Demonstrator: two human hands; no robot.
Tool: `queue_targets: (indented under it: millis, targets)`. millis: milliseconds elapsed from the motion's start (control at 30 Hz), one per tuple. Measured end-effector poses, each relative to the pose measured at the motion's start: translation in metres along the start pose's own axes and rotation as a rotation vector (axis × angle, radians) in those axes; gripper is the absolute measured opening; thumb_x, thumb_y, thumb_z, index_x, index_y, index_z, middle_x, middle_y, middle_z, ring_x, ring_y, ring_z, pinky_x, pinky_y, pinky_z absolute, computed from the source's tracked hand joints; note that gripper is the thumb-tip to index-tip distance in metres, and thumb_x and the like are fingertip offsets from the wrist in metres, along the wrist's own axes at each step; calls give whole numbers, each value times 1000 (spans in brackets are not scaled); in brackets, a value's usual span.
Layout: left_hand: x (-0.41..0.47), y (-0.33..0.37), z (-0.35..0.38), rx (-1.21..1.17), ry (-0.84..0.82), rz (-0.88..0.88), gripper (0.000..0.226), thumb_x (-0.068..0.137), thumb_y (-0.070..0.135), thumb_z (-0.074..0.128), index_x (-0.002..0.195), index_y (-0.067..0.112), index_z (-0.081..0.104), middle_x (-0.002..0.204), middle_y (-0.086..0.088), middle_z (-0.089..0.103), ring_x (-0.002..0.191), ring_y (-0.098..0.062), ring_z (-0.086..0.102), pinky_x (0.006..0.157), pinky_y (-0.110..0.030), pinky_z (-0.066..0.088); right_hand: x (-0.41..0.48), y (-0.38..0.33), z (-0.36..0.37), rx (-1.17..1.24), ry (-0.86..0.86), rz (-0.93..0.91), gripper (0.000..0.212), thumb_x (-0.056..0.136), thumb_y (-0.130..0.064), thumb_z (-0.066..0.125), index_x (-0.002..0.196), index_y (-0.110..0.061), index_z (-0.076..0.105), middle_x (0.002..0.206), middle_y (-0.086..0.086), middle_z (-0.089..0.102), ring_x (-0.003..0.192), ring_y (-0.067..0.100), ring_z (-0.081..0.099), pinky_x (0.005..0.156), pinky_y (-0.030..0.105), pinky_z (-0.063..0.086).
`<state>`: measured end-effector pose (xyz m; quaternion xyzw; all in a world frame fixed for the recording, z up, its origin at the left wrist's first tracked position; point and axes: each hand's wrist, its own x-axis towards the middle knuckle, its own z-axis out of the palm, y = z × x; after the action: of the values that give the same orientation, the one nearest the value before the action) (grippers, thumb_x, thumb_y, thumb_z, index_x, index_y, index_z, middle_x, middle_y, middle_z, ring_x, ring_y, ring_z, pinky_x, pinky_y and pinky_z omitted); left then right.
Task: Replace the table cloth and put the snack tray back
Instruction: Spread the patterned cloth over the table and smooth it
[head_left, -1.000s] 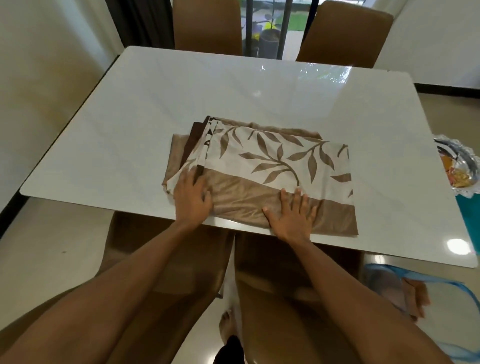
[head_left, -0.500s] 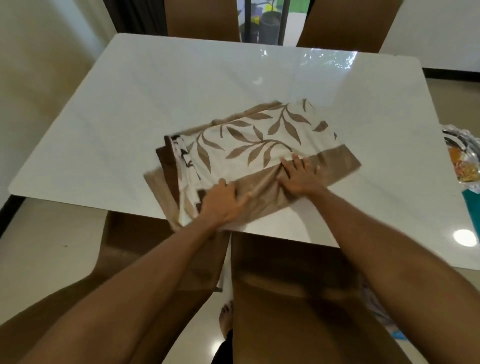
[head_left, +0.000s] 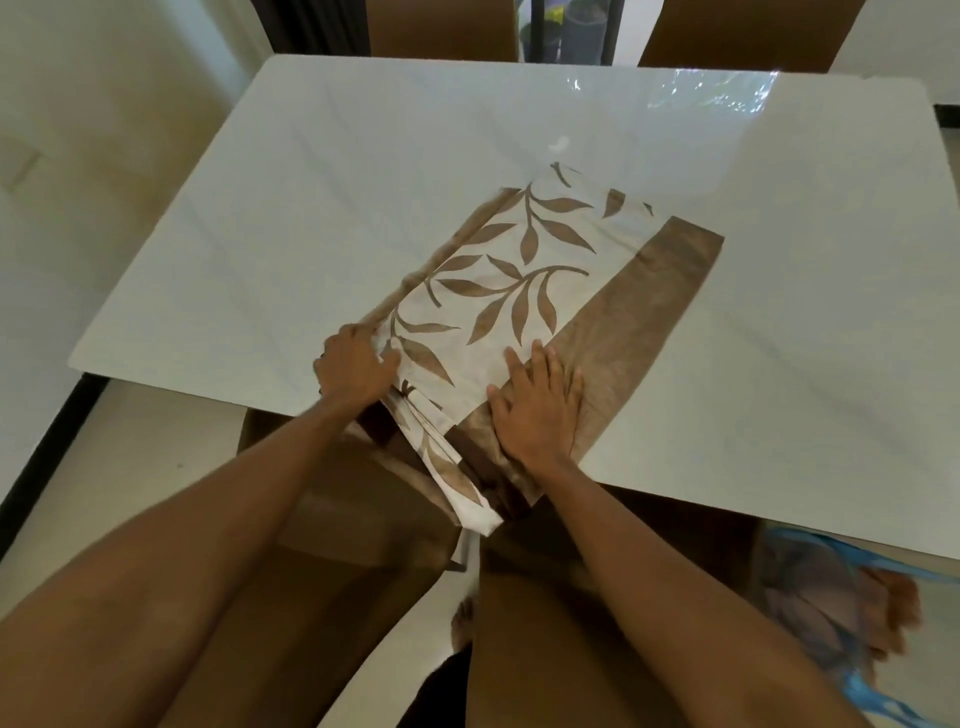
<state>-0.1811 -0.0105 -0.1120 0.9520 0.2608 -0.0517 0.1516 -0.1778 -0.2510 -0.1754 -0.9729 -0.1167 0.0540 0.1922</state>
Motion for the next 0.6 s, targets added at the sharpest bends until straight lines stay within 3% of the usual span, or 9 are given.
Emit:
queue_targets:
  millis: [200, 300, 467, 600]
  targets:
    - [16, -5, -3, -114, -93, -99, 78, 82, 70, 59, 140, 18, 49, 136, -9, 59, 124, -36, 55, 104, -56, 41, 2, -2, 0, -53, -84, -9, 70, 99, -65, 25, 161, -33, 17, 171, 3, 5, 157, 27, -1, 122, 53, -10]
    - [22, 1, -10, -176, -166, -30, 60, 90, 49, 64, 138, 14, 54, 132, -13, 63, 119, -36, 59, 96, -45, 48, 15, -1, -6, -77, -163, -41, 72, 99, -67, 26, 161, -35, 13, 171, 1, -4, 157, 26, -9, 121, 53, -14]
    - [25, -9, -36, -504, -166, -84, 30, 85, 30, 67, 107, 9, 70, 98, -5, 71, 91, -24, 67, 67, -25, 48, 46, -11, -15, -81, -299, -98, 71, 99, -68, 25, 161, -39, 8, 170, -1, -9, 156, 23, -14, 121, 54, -14]
    - [16, -24, -65, -807, -218, -87, 19, 84, 19, 69, 101, 15, 73, 93, 0, 74, 87, -16, 70, 68, -23, 53, 73, -44, -14, -74, -390, -124, 65, 103, -63, 22, 161, -40, 6, 170, -3, -13, 156, 22, -15, 121, 56, -14]
